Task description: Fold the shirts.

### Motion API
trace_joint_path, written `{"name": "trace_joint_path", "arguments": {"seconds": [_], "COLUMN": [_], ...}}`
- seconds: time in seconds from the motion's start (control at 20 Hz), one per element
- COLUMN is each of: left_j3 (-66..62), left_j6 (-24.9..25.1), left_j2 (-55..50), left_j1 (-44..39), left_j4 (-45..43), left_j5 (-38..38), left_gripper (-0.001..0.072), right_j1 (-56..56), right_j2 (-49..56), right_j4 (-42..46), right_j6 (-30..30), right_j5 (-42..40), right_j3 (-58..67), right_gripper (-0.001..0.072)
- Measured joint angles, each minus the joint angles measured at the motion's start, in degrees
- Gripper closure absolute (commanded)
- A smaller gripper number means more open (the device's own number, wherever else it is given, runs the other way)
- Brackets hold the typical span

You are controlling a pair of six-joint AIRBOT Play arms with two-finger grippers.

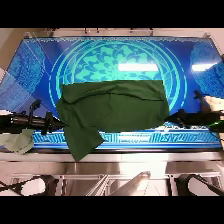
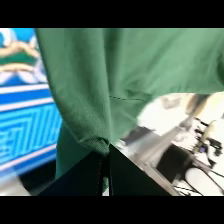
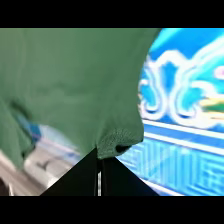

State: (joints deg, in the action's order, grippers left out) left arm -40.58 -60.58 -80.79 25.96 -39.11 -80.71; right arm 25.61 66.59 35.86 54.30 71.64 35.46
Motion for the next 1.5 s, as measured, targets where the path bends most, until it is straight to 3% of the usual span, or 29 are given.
{"name": "trace_joint_path", "arguments": {"seconds": [0.25, 0.6, 0.8, 1.05, 1.3, 1.35, 1.4, 1.45, 1.5], "left_j3": [0.0, -1.0, -9.1, -30.4, -50.1, -52.8, -55.9, -58.5, -60.8], "left_j6": [3.5, 4.9, 3.2, -0.5, -5.0, -5.5, -6.0, -6.6, -8.0], "left_j2": [0.3, 8.4, 5.0, -10.6, -27.9, -30.4, -33.4, -35.8, -37.8], "left_j1": [2.6, 8.0, 6.0, -1.3, -5.3, -5.5, -5.8, -5.9, -5.9], "left_j4": [4.8, 13.1, 15.5, 16.2, 12.5, 12.1, 11.5, 11.2, 11.0], "left_j5": [-5.4, -9.8, -8.8, -5.4, -4.1, -4.1, -4.3, -5.3, -6.6], "left_gripper": [0.0679, 0.0678, 0.0678, 0.0683, 0.0682, 0.0612, 0.0254, 0.0003, 0.0010], "right_j1": [5.9, 6.8, 4.7, -2.0, -7.2, -7.7, -8.1, -8.3, -8.3], "right_j2": [-8.3, -10.6, -7.5, 5.2, 21.8, 24.3, 26.5, 27.8, 28.5], "right_j4": [1.9, -0.4, -12.4, -28.2, -34.3, -34.7, -35.1, -35.3, -35.3], "right_j6": [3.1, 3.2, -2.8, -15.1, -22.2, -23.1, -24.0, -24.7, -25.4], "right_j5": [2.1, 1.6, -6.9, -17.3, -24.4, -24.9, -25.1, -25.1, -24.4], "right_j3": [0.0, 0.0, 0.7, 5.0, 11.5, 12.5, 13.4, 13.9, 14.6], "right_gripper": [0.0688, 0.0688, 0.0687, 0.0686, 0.0686, 0.0680, 0.0546, 0.0460, 0.0454]}}
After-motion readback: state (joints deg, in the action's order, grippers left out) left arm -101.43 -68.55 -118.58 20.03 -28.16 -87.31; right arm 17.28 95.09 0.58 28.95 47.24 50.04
